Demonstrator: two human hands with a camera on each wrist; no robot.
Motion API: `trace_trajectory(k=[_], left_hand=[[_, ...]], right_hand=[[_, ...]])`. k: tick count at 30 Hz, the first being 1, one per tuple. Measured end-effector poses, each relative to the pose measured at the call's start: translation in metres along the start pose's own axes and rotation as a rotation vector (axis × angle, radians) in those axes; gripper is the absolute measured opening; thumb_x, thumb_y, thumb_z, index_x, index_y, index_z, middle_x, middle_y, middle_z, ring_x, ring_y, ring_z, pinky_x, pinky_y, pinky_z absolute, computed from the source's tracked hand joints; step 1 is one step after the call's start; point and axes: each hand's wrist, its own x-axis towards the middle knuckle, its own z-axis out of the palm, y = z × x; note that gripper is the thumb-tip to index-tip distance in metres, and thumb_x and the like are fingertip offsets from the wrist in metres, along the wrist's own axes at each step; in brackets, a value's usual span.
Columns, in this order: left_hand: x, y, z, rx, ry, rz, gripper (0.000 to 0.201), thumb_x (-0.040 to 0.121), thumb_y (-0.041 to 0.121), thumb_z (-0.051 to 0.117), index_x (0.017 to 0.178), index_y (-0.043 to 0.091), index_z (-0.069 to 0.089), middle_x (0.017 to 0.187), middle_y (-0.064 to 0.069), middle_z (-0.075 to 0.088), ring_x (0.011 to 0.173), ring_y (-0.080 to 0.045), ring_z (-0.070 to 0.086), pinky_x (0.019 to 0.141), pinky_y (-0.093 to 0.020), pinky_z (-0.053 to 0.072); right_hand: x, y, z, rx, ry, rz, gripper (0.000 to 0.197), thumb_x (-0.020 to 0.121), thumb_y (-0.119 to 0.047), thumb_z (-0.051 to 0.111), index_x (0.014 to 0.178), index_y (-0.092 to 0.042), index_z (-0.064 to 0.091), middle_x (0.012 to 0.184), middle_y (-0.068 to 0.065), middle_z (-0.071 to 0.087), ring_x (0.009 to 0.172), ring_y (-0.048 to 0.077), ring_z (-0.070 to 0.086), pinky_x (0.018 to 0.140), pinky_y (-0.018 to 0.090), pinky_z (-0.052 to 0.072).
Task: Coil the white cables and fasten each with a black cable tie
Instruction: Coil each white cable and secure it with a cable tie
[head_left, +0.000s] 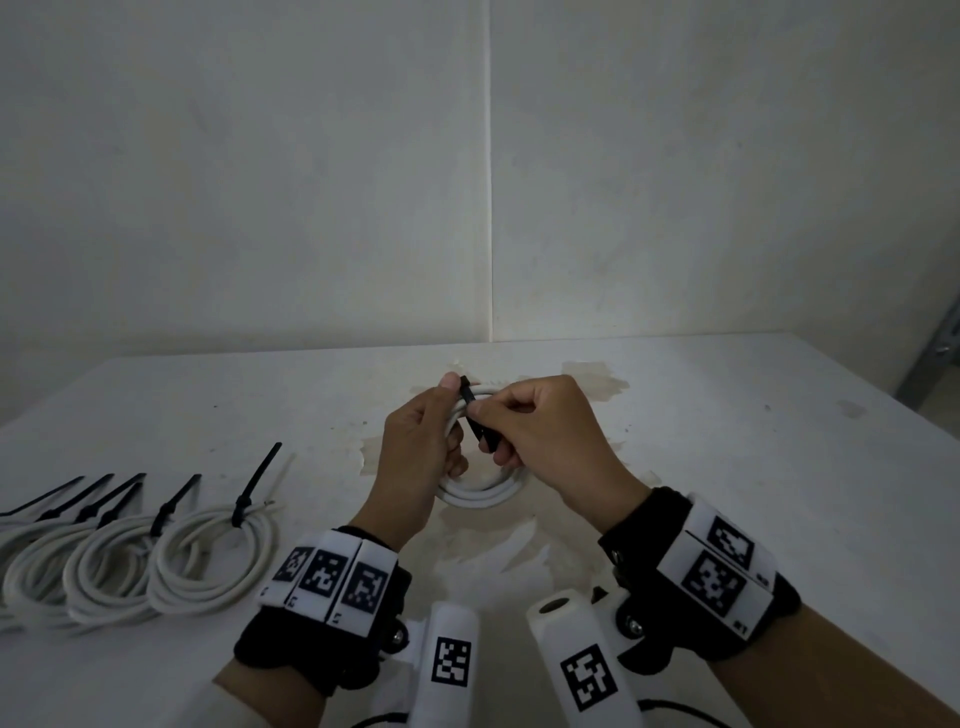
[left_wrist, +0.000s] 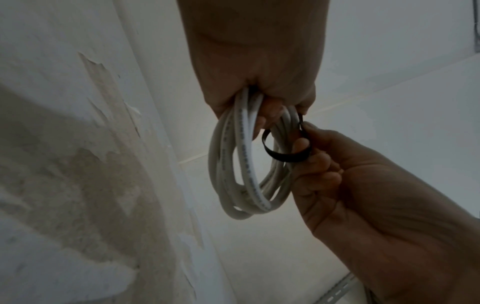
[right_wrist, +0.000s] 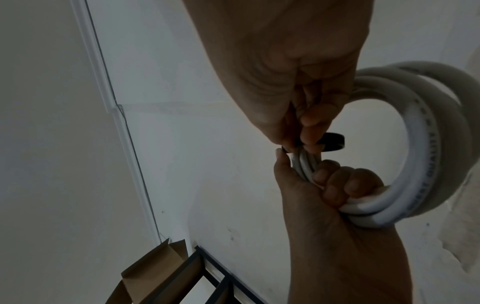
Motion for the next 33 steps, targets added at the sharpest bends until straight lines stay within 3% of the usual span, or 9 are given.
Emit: trace_trajectory(k=[6,10,14,17,25,27,29,31,33], left_hand=[[0.001,0.008,0.003,0.039,-0.013,0.064,0.037,0.096,0.025,0.045,0.065,0.017,0.064,0.039,0.006,0.036,0.035,-0.007,0.031,0.038,-0.019,0.033],[0.002,0.011,0.001,-0.003,0.063,0.067,0.052,0.096,0.025,0.047,0.046,0.025,0.063,0.04,0.006,0.034,0.035,-0.007,0.031,0.039,-0.019,0.031],[0.001,0.008,-0.003,0.008,0.066,0.106,0.036,0.095,0.024,0.048,0.064,0.017,0.066,0.041,0.005,0.034,0.036,-0.008,0.03,0.039,-0.018,0.03],[-0.003,0.002,0.001,0.069,0.051,0.14,0.034,0.094,0.021,0.048,0.065,0.015,0.064,0.038,0.008,0.039,0.034,-0.005,0.033,0.037,-0.018,0.032],[0.0,0.005,-0.018,0.148,-0.022,0.12,0.027,0.093,0.02,0.052,0.071,0.012,0.067,0.036,0.008,0.035,0.034,-0.006,0.029,0.039,-0.018,0.028],[-0.002,0.009,-0.02,0.177,-0.08,0.115,0.025,0.092,0.018,0.053,0.073,0.016,0.069,0.036,0.008,0.035,0.034,-0.006,0.028,0.038,-0.017,0.028],[-0.004,0.01,-0.019,0.195,-0.151,0.108,0.036,0.091,0.016,0.053,0.058,0.021,0.066,0.036,0.008,0.034,0.034,-0.007,0.027,0.038,-0.017,0.027],[-0.006,0.012,-0.018,0.2,-0.194,0.081,0.046,0.091,0.016,0.054,0.046,0.023,0.062,0.038,0.009,0.032,0.035,-0.008,0.025,0.037,-0.017,0.026],[-0.008,0.014,-0.017,0.22,-0.216,0.069,0.043,0.091,0.015,0.054,0.05,0.023,0.065,0.037,0.009,0.033,0.035,-0.007,0.024,0.037,-0.018,0.026]], right_hand=[[-0.003,0.0,0.009,0.004,0.142,-0.11,0.017,0.085,-0.018,0.064,0.077,-0.005,0.068,0.054,0.0,0.06,0.039,0.004,0.051,0.046,0.014,0.043],[-0.008,0.002,0.014,0.144,0.16,-0.119,0.011,0.081,-0.015,0.068,0.081,-0.016,0.057,0.065,0.001,0.063,0.048,0.007,0.059,0.051,0.018,0.048],[-0.009,0.001,0.012,0.161,0.121,-0.114,0.026,0.084,-0.006,0.064,0.083,-0.023,0.045,0.064,-0.001,0.063,0.051,0.009,0.061,0.054,0.02,0.05],[-0.005,-0.004,0.011,0.175,0.183,-0.119,0.033,0.083,-0.007,0.066,0.08,-0.023,0.037,0.06,0.002,0.061,0.047,0.006,0.059,0.05,0.018,0.048],[0.001,-0.004,-0.004,-0.287,0.222,-0.291,0.021,0.081,-0.029,0.068,0.068,-0.016,0.057,0.056,-0.006,0.056,0.051,0.007,0.052,0.055,0.023,0.046],[0.007,-0.006,-0.009,-0.226,0.124,-0.232,0.016,0.086,-0.029,0.062,0.079,-0.016,0.067,0.066,-0.009,0.06,0.059,0.003,0.056,0.063,0.022,0.05],[0.01,-0.008,-0.01,-0.216,-0.074,-0.151,0.017,0.09,-0.027,0.057,0.089,-0.017,0.07,0.077,-0.017,0.06,0.068,-0.004,0.055,0.068,0.012,0.044],[0.012,-0.01,-0.009,-0.199,-0.176,-0.107,0.017,0.09,-0.023,0.056,0.082,-0.016,0.069,0.076,-0.016,0.061,0.07,-0.001,0.054,0.068,0.01,0.043],[0.014,-0.013,-0.009,-0.214,-0.148,-0.11,0.017,0.09,-0.021,0.057,0.076,-0.016,0.066,0.072,-0.01,0.062,0.065,0.003,0.055,0.066,0.012,0.045]])
